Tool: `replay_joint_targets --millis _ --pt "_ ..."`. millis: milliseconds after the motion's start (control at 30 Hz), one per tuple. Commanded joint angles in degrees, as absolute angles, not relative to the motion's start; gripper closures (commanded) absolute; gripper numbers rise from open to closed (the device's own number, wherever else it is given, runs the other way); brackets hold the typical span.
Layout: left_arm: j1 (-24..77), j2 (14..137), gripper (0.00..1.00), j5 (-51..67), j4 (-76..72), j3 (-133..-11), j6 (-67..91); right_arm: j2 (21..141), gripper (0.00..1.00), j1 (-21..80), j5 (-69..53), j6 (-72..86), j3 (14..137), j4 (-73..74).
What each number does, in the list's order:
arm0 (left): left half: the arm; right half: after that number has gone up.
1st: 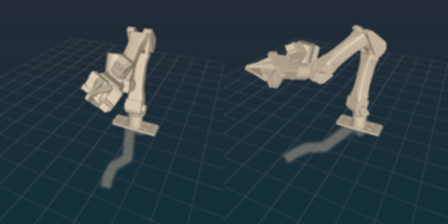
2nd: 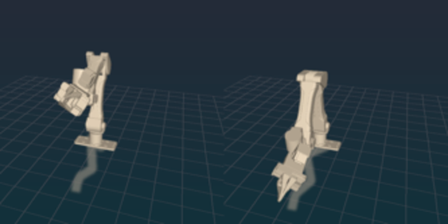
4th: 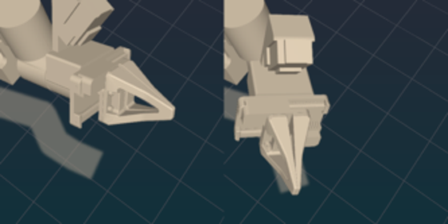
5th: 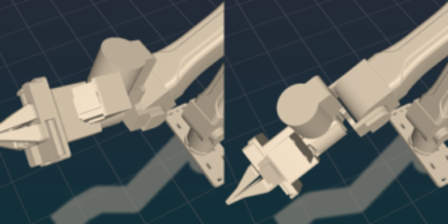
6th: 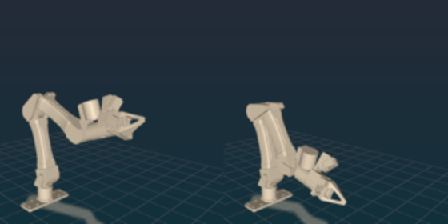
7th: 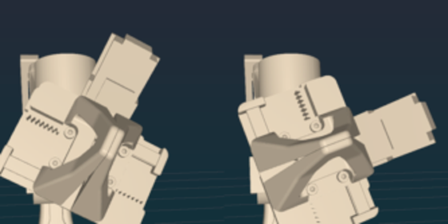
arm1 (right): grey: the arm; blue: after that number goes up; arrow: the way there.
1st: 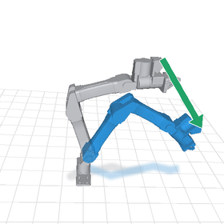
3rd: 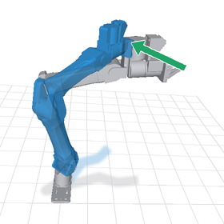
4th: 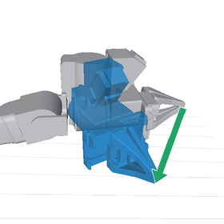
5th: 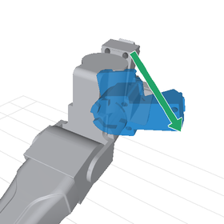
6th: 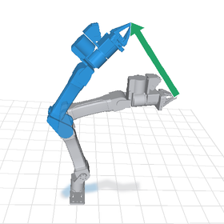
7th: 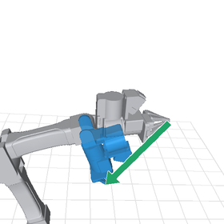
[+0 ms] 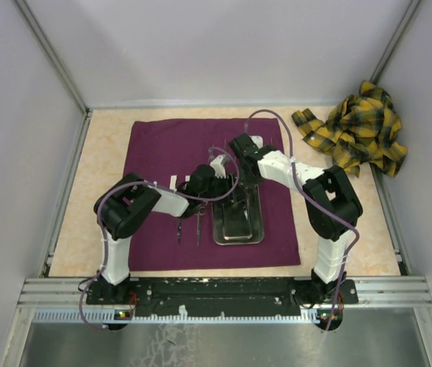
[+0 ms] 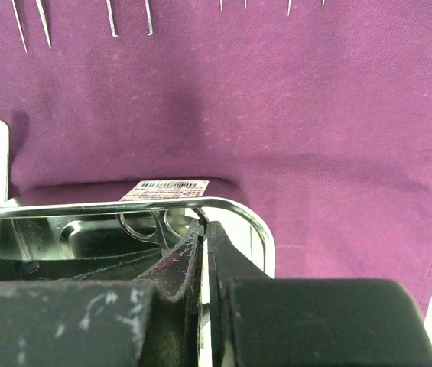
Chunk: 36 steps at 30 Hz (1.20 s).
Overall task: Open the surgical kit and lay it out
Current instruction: Pick up the medical item from the container.
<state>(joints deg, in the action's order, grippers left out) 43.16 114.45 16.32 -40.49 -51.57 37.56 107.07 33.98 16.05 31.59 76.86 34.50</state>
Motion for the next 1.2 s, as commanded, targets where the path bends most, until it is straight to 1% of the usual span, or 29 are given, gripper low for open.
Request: replay_joint_targets --millis 0,133,167,200,233,300,333,633,867,900,967,1167 --pt "43.4 117.3 0.52 16.4 -40.6 -54.5 37.5 103.0 1.0 33.8 16.7 31.3 76.2 32.5" --pt "43.4 119.0 0.53 16.1 -40.5 -56.2 37.8 102.4 1.0 33.8 16.5 31.3 75.7 32.2" --pt "43.4 119.3 0.56 16.1 -40.4 -56.6 37.7 102.2 1.0 33.8 16.5 31.2 75.5 32.1" --pt "43.4 119.7 0.62 16.1 -40.4 -56.9 37.7 102.1 1.0 33.8 16.5 31.2 75.4 31.9" --pt "43.4 119.9 0.71 16.2 -40.4 -57.2 37.6 101.9 1.0 33.8 16.4 31.1 75.4 31.9" --pt "43.4 120.3 0.98 16.4 -40.5 -57.6 37.8 101.3 1.0 33.8 16.3 31.1 75.2 31.7" --pt "43.4 120.3 1.0 16.5 -41.0 -57.5 37.9 101.1 1.0 33.8 16.3 31.0 75.2 31.8" --pt "43.3 114.2 1.0 15.9 -42.1 -54.6 37.6 96.6 1.0 32.4 14.6 30.2 75.2 32.3" --pt "43.2 112.4 1.0 16.2 -42.5 -53.3 39.0 95.2 0.99 31.6 13.3 29.9 75.1 33.0" --pt "43.2 111.6 1.0 16.1 -42.3 -53.1 39.1 93.1 0.91 31.6 13.2 29.9 74.9 33.1" --pt "43.2 109.5 1.0 16.0 -40.9 -53.2 38.8 91.3 0.84 31.4 13.4 29.6 74.4 33.8" --pt "42.6 100.2 1.0 14.5 -35.1 -51.3 37.0 87.0 0.74 31.0 12.1 29.6 71.3 36.6"
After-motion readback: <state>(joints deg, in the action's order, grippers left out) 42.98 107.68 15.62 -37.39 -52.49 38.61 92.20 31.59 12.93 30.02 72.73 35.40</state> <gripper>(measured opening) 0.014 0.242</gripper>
